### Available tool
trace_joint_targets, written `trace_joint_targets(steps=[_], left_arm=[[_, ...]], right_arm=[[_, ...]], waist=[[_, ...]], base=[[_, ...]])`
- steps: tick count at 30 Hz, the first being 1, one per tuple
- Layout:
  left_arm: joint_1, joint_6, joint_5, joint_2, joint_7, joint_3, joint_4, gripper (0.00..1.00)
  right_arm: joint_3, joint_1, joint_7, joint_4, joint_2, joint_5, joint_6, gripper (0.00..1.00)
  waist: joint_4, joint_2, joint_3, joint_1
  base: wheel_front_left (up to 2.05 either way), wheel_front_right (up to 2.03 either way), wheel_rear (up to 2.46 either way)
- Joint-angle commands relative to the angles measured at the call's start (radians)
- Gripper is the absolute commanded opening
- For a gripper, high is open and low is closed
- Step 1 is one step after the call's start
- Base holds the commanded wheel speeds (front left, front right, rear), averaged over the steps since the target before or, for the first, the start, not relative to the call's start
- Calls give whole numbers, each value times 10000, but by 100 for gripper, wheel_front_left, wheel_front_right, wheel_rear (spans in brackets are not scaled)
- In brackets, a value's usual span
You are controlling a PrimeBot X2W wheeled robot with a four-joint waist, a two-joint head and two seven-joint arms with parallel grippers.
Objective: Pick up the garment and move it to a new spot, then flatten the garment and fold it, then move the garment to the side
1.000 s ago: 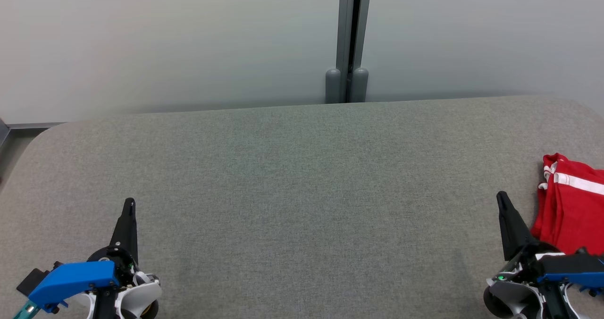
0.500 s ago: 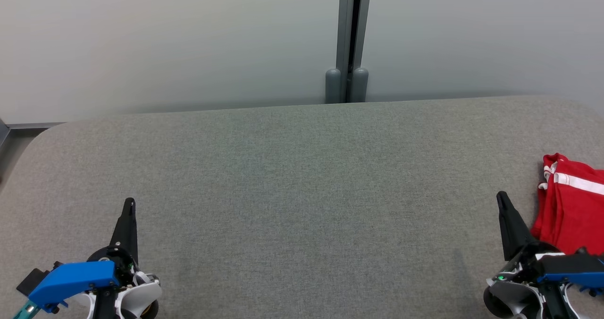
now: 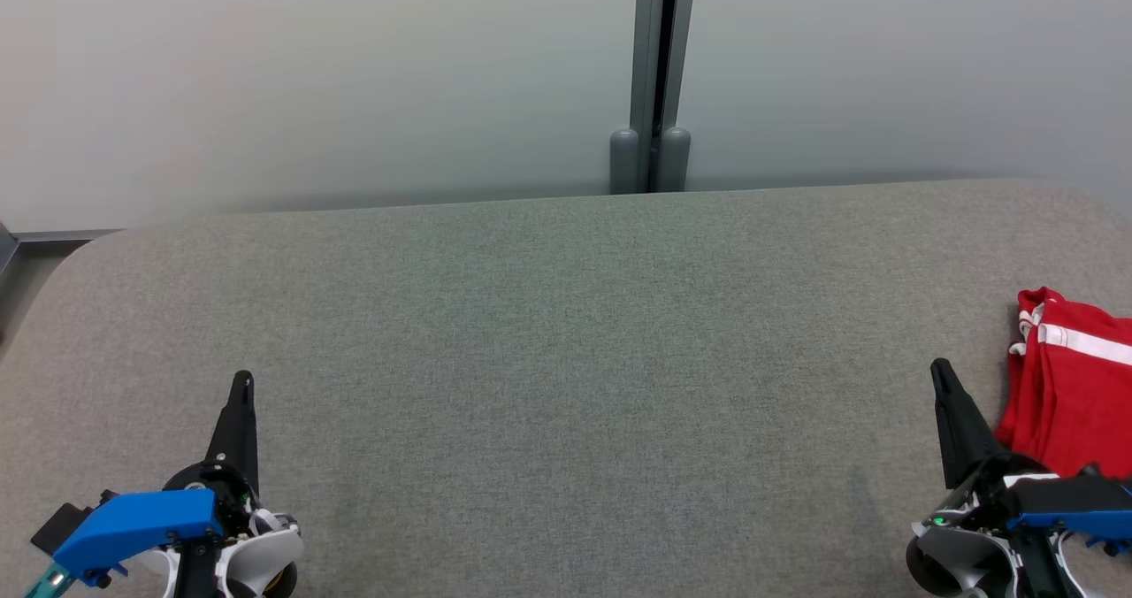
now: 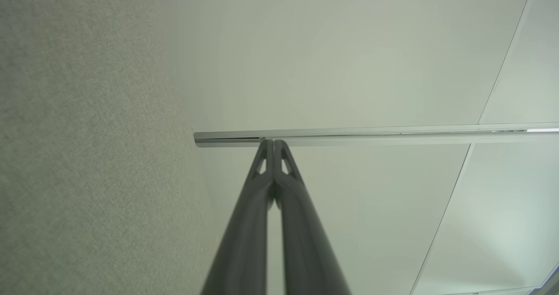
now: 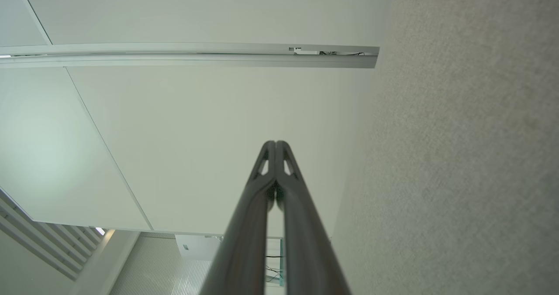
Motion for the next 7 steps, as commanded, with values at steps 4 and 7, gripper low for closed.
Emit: trace_joint_targets(steps=[4,7], left_arm=[[-103,10,-30,-21,33,15,-44,0],[-103,10,-30,-21,32,15,-45,0]], right_arm=[[-19,120,33,-37,-62,25,4,0],[-19,120,33,-37,-62,25,4,0]], waist=[[0,0,0,-1],[0,0,0,-1]], base=[[0,0,0],[0,0,0]])
